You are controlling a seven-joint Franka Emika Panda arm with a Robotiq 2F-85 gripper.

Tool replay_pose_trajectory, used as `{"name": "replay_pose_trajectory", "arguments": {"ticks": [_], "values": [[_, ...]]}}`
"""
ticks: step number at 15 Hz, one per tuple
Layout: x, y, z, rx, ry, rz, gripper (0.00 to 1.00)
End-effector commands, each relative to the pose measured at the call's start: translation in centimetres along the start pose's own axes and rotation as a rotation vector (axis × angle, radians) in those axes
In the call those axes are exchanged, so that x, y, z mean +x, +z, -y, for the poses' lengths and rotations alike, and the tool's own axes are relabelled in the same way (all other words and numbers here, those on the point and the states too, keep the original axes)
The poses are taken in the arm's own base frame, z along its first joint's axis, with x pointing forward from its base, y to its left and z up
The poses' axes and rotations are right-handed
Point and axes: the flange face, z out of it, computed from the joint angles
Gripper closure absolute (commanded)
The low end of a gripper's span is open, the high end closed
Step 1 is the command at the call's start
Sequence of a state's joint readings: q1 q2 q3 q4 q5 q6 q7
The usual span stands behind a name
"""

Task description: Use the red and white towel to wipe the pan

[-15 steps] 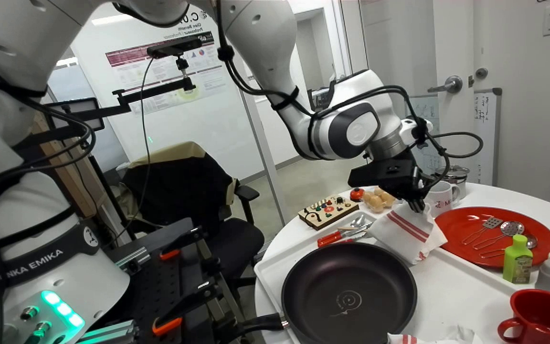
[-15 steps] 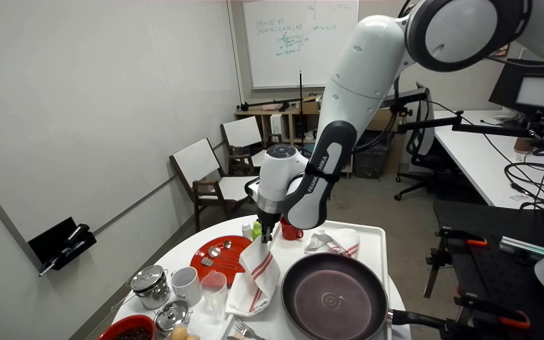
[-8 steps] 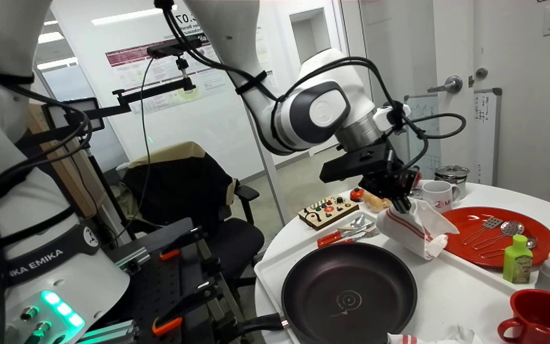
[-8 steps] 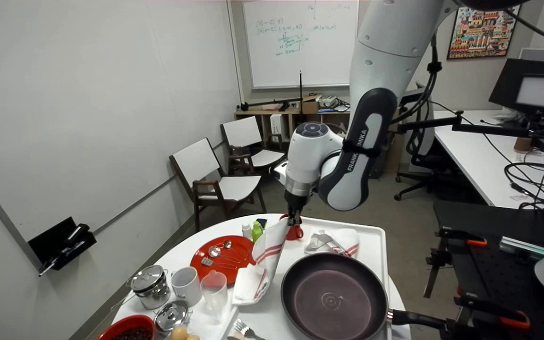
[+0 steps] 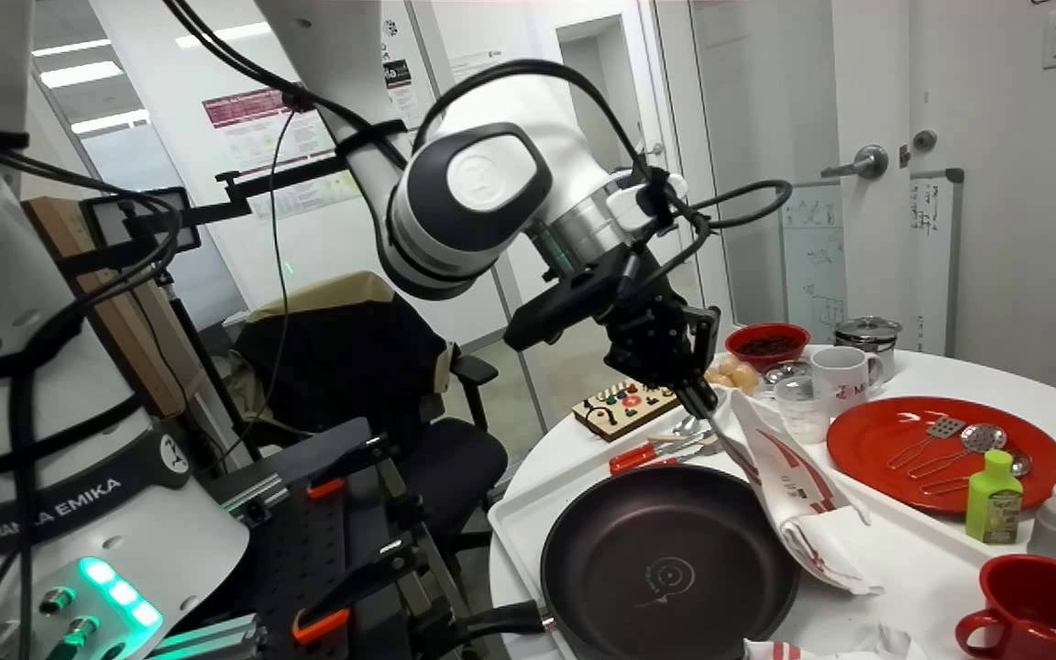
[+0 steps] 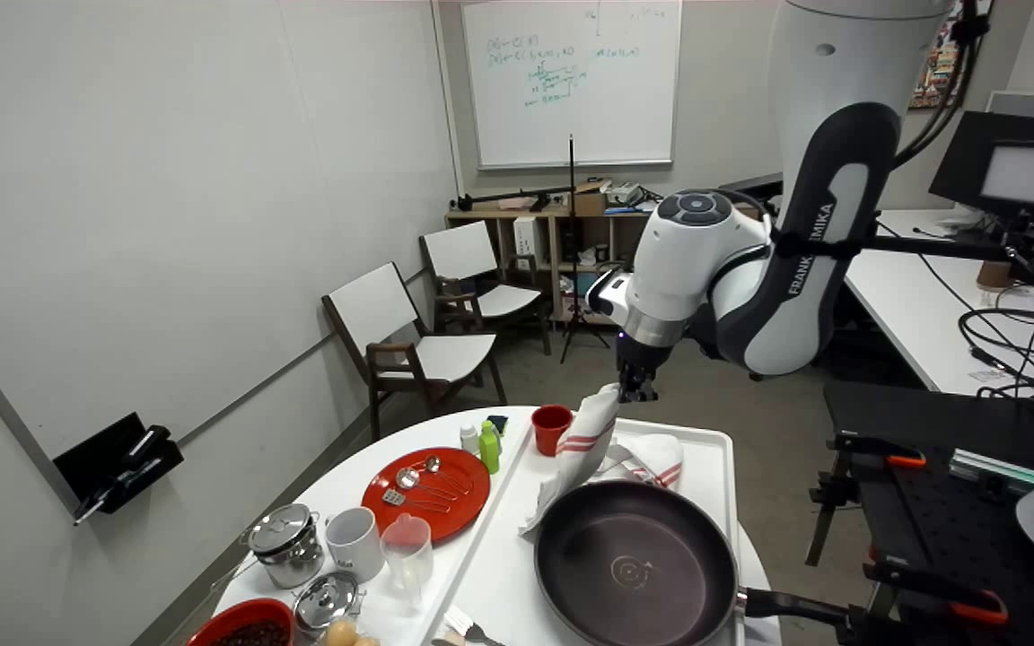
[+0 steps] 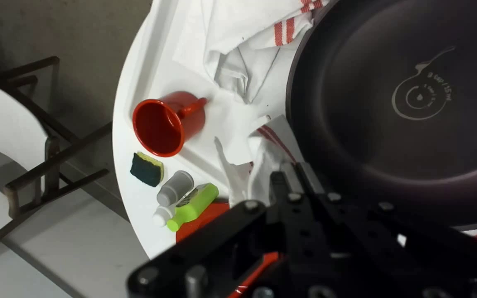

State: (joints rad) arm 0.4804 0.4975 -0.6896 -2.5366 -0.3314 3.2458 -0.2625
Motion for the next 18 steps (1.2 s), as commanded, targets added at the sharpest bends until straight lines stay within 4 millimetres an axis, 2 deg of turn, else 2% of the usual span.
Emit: {"name": "replay_pose_trajectory", "arguments": {"ticks": [1, 5, 9, 12, 18], "values": [[-1.7, -3.3, 1.1, -0.034, -0.024, -0.021, 0.99], [-1.5, -5.5, 2.7, -0.048, -0.078, -0.003, 0.99], [0.7, -7.2, 4.8, 0.047, -0.148, 0.084, 0.99], [1.4, -8.8, 6.1, 0.100, -0.198, 0.097, 0.99], [2.5, -11.2, 6.8, 0.152, -0.250, 0.077, 0.99]]}}
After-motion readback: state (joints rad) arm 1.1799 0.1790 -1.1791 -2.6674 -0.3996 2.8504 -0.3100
